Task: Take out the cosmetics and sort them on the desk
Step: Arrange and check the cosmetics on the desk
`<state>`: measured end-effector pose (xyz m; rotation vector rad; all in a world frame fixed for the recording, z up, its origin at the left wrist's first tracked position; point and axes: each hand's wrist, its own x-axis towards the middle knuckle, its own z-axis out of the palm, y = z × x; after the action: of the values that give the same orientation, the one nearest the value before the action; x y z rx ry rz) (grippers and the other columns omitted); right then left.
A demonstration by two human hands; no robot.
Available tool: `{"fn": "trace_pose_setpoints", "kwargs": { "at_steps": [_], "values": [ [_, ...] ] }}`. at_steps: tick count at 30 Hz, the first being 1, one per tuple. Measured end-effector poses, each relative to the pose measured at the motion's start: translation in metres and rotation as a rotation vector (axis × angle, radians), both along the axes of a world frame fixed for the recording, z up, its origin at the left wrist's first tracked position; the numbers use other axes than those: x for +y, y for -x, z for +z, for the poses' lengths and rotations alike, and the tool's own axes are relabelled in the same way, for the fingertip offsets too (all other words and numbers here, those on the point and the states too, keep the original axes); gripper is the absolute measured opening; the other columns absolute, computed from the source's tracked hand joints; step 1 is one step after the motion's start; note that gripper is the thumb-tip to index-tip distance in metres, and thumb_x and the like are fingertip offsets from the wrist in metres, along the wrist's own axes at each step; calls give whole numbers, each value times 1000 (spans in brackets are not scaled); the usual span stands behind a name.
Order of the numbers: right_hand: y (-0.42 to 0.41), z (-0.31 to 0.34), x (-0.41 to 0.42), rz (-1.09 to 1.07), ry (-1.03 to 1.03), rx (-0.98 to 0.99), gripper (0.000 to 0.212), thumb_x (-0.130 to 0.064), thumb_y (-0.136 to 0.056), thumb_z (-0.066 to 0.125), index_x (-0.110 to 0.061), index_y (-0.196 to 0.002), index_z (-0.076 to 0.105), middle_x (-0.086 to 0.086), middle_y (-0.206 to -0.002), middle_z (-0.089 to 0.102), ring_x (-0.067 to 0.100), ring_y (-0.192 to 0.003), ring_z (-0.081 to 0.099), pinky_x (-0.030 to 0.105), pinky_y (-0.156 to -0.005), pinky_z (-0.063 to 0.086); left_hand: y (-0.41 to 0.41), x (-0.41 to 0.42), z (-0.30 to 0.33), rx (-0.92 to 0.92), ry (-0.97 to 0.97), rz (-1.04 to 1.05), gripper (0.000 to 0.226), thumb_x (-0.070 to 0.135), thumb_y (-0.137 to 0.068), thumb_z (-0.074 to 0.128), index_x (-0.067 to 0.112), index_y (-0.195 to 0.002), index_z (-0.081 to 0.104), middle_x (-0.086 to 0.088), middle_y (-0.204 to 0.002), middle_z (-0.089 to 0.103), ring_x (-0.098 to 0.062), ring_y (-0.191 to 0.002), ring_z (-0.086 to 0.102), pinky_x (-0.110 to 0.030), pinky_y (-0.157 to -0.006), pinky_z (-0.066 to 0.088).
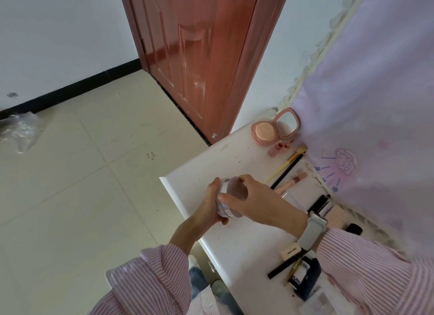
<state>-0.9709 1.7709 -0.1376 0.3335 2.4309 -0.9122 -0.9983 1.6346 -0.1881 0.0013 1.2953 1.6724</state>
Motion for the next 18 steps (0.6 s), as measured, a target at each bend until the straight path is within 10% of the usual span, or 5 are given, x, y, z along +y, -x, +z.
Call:
{"fn": "trace_pose_setpoints", "kwargs": {
  "at_steps": [8,13,18],
  "values": [
    [-6,10,21,479,-139,456,78,-29,-75,65,-24,-140,22,-4,-140,27,16,-127,31,30,-102,34,11,-11,-14,-159,-62,74,62,51,-95,13,11,-102,59,-12,-76,64,-18,-61,57,-26,-47,38],
    [-13,-5,35,-5,118,504,62,-15,-73,73,-31,-117,34,-5,-123,28,-7,-106,35,7,-91,33,29,-15,-21,-293,-163,253,44,37,-93,26,11,-110,57,-26,-108,62,-34,-81,65,-32,-55,49],
    [-11,-30,34,-300,3,595,51,-17,-70,78,-18,-101,38,3,-110,42,9,-98,45,11,-91,31,54,6,-17,-175,-74,343,30,31,-97,37,17,-112,58,-6,-109,68,-30,-102,63,-36,-65,56]
  ]
}}
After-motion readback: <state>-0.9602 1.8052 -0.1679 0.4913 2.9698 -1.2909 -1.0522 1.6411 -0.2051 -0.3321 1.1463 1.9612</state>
